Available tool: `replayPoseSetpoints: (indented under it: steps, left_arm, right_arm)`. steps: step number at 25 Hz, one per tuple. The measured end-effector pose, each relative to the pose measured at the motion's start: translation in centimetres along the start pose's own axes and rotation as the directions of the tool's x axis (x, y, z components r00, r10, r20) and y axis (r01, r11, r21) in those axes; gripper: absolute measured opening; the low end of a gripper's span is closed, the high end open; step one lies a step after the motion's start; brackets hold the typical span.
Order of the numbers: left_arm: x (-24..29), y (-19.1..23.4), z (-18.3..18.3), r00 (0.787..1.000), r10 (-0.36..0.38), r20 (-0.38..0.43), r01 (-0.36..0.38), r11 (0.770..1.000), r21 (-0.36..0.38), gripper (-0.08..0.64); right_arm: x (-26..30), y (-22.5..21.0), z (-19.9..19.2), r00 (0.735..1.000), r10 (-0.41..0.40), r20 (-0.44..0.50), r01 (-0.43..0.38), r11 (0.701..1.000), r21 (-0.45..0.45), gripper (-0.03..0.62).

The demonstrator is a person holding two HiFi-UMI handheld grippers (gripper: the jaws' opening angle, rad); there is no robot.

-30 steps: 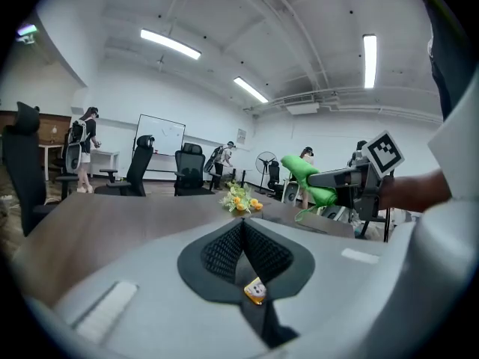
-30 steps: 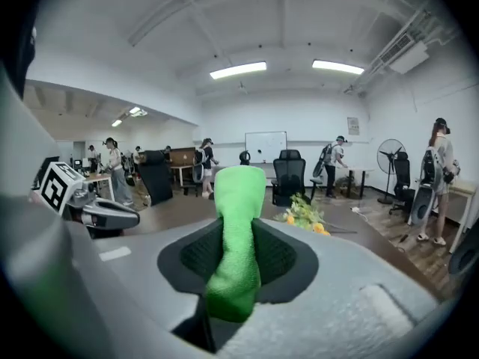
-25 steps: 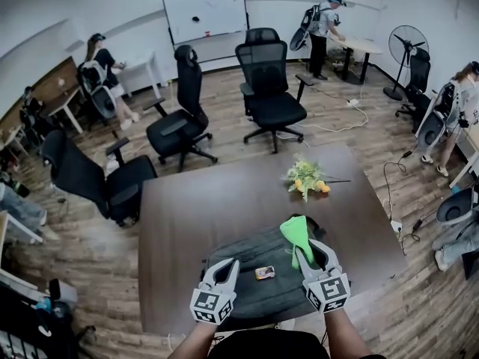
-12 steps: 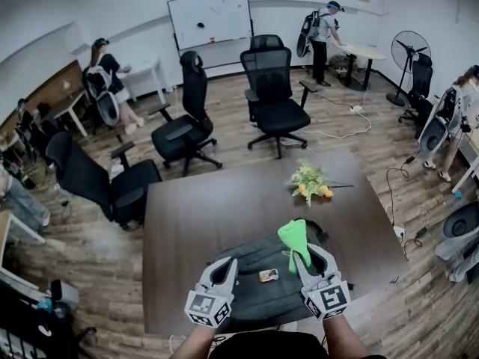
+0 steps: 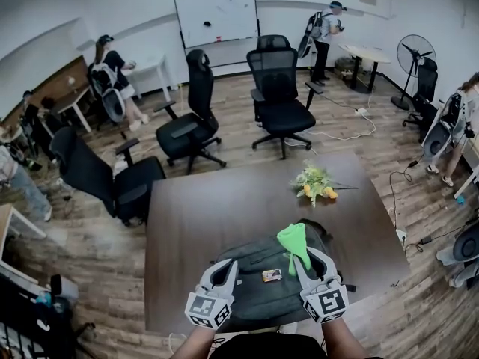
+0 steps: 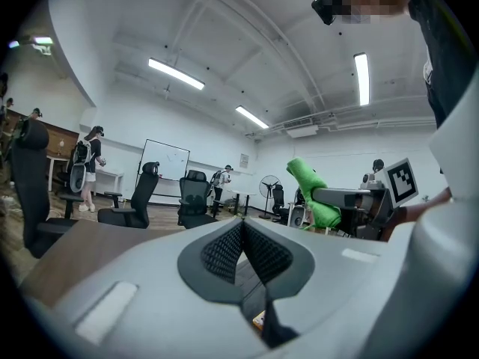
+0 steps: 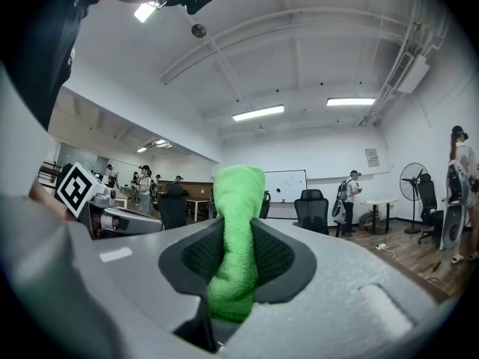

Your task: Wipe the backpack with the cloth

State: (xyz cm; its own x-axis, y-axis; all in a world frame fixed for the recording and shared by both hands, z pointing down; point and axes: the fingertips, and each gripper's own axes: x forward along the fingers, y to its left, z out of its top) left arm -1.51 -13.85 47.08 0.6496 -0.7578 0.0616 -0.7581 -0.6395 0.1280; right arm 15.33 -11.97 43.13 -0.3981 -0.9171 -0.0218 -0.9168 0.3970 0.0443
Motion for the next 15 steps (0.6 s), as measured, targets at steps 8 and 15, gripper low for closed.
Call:
replayPoseSetpoints:
  steps: [8,15]
  left_arm:
    - [-0.5,0.7,-0.4,1.000,0.012,0.002,-0.012,1.000,0.007,0.019]
    - [-0.8,1.1,-0.3,1.000,0.025,0.006,-0.025,1.000,-0.004,0.019]
  right_arm:
    - [0.5,0.7,0.8,0.999,0.024,0.022,-0.025,0.999,0.044,0.093]
    - [0.2,1.3,2.2,0.997,0.048,0.052,-0.051,0.997,0.055,0.093]
